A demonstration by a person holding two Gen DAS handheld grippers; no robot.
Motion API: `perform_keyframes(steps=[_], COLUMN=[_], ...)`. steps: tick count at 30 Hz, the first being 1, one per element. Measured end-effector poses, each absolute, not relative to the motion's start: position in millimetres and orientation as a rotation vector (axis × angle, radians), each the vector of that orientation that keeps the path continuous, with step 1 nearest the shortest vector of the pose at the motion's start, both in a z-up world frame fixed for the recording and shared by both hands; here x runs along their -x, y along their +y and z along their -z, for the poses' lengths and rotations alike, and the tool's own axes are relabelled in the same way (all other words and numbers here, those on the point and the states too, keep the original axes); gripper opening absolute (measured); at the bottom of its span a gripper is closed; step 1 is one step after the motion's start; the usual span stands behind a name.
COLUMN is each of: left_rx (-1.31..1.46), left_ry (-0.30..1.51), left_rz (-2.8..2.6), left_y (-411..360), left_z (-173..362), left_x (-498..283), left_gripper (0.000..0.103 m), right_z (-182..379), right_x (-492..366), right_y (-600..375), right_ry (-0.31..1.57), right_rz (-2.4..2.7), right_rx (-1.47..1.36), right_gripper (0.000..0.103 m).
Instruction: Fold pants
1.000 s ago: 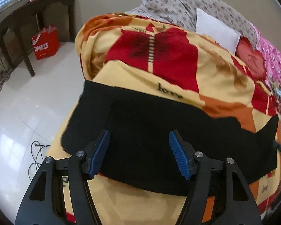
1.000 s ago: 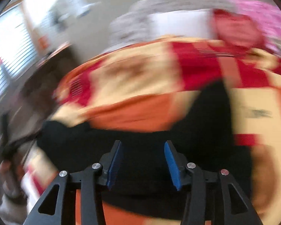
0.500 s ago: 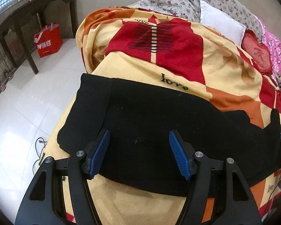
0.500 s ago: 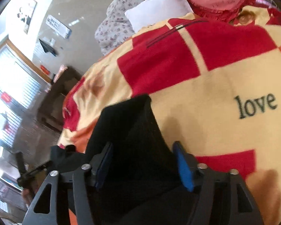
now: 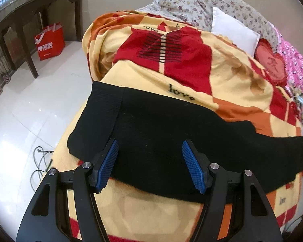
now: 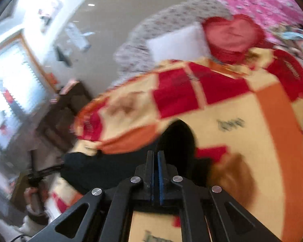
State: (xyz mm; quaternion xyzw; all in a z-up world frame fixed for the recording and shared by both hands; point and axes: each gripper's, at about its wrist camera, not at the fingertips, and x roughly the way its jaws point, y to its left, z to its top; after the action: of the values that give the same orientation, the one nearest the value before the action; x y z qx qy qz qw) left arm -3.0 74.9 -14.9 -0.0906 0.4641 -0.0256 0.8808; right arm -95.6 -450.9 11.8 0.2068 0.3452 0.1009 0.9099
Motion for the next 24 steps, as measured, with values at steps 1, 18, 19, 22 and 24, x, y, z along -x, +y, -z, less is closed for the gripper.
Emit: perform_keyframes(steps=[1, 18, 19, 22, 24], left_rx=[0.200, 0.490, 0.498, 0.519, 0.533], left_ry=[0.966, 1.081, 1.086, 1.089, 1.110], left_rz=[0.065, 0.306, 0.293, 0.255, 0.239], left_y=[75, 47, 48, 49, 50], left_z=[14, 27, 29, 36, 44], left_x=[6, 44, 43, 37, 32], left_gripper=[0.066, 0.066, 0.066, 0.066, 0.066], right_z=[-5, 32, 34, 45, 53], right_x=[96, 93, 91, 84, 82], right_y=[-456, -263, -253, -229, -219], right_ry=[0.732, 0.732, 0.735, 0.761, 0.781], right_rz=[-0.144, -0.574, -0.586, -0.597, -0.579], right_rx=[-0.414, -0.041, -0.006, 0.097, 0.191], right_gripper=[0.003, 0.049, 0.049, 0.049, 0.049])
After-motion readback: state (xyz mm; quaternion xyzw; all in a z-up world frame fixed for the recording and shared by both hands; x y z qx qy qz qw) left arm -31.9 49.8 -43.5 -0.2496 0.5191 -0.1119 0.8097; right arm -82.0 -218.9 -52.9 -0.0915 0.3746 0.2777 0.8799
